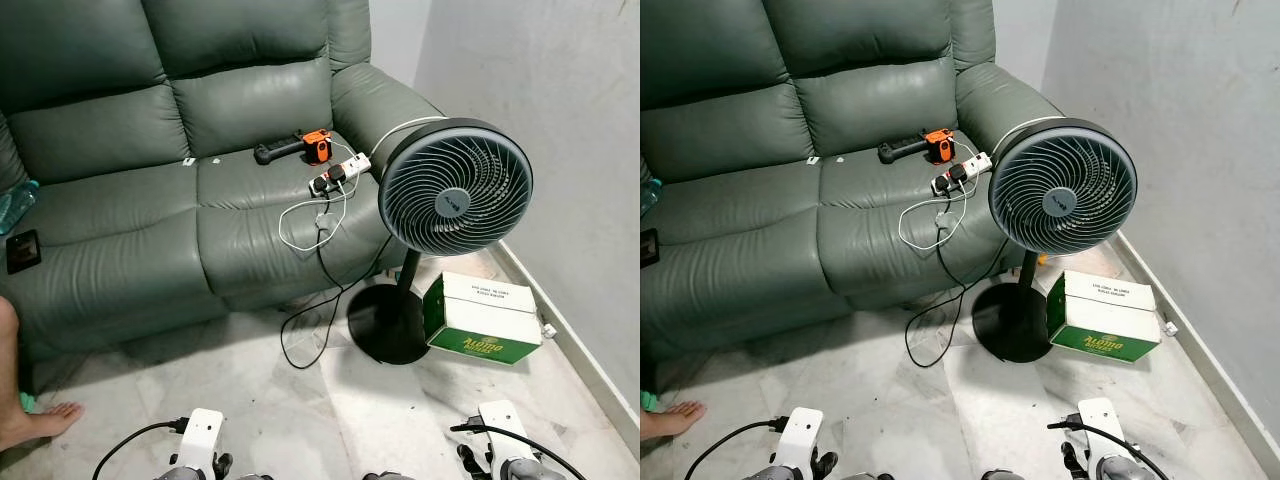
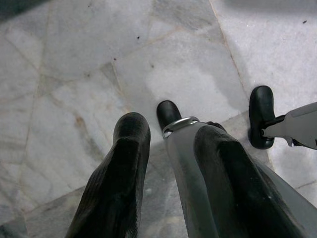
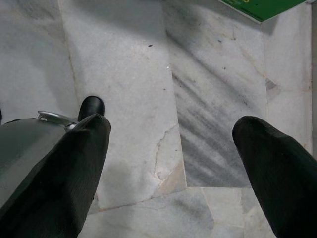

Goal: Hang keys on a hook

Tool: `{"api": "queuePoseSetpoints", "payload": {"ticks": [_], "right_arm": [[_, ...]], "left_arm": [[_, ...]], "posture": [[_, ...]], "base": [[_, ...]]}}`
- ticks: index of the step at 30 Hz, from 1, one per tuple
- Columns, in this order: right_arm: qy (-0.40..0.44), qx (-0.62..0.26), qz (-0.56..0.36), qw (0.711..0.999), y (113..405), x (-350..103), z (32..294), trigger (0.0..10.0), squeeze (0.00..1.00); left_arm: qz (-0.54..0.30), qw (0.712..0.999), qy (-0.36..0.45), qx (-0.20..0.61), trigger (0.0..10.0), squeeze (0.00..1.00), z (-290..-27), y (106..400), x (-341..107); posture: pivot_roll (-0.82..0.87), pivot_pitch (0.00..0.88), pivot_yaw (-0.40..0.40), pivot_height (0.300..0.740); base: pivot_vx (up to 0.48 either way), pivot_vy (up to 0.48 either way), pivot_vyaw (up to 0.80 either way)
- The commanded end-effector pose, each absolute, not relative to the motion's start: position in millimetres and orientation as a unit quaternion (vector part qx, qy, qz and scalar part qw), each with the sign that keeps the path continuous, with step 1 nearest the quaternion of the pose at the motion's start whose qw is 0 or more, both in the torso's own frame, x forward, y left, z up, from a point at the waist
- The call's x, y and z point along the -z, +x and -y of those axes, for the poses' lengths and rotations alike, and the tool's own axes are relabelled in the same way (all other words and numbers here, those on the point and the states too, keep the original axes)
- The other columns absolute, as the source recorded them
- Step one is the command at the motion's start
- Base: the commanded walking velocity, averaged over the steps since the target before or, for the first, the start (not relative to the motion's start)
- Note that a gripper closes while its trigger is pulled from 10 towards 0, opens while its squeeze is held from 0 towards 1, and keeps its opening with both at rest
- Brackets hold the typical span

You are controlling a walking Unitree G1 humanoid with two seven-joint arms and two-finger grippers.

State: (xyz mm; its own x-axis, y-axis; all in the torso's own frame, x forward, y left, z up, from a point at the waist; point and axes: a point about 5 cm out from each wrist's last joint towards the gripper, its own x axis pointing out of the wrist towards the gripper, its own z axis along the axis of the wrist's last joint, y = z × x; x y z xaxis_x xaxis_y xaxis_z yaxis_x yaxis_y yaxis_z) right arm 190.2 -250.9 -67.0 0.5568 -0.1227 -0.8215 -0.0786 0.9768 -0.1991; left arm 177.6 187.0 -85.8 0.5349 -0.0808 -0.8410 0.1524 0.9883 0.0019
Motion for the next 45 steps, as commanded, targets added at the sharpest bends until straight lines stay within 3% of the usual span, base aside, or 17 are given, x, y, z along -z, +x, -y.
{"api": "queuePoseSetpoints", "payload": {"ticks": [1,17,22,45], "right_arm": [[-0.067,0.063,-0.468,0.879,223.7,57.5,224.1,10.0,0.0],[-0.067,0.063,-0.468,0.879,223.7,57.5,224.1,10.0,0.0],[-0.126,0.006,-0.461,0.878,229.3,57.2,208.1,10.0,0.0],[-0.118,0.018,-0.451,0.885,233.9,54.5,207.1,10.0,0.0]], "left_arm": [[-0.431,0.884,-0.11,-0.145,10.0,0.0,-227.5,216.3,60.6],[-0.431,0.884,-0.11,-0.145,10.0,0.0,-227.5,216.3,60.6],[-0.457,0.878,-0.066,-0.128,10.0,0.0,-235.6,201.4,67.0],[-0.459,0.876,-0.071,-0.131,10.0,0.0,-233.4,204.6,66.1]], "posture": [[0.03,0.005,-0.056,0.74],[0.03,0.005,-0.056,0.74],[0.05,0.026,-0.077,0.74],[0.05,0.023,-0.08,0.74]], "base": [[0.0,0.0,0.0],[0.0,0.0,0.0],[0.0,0.0,0.0],[0.0,0.0,0.0]]}}
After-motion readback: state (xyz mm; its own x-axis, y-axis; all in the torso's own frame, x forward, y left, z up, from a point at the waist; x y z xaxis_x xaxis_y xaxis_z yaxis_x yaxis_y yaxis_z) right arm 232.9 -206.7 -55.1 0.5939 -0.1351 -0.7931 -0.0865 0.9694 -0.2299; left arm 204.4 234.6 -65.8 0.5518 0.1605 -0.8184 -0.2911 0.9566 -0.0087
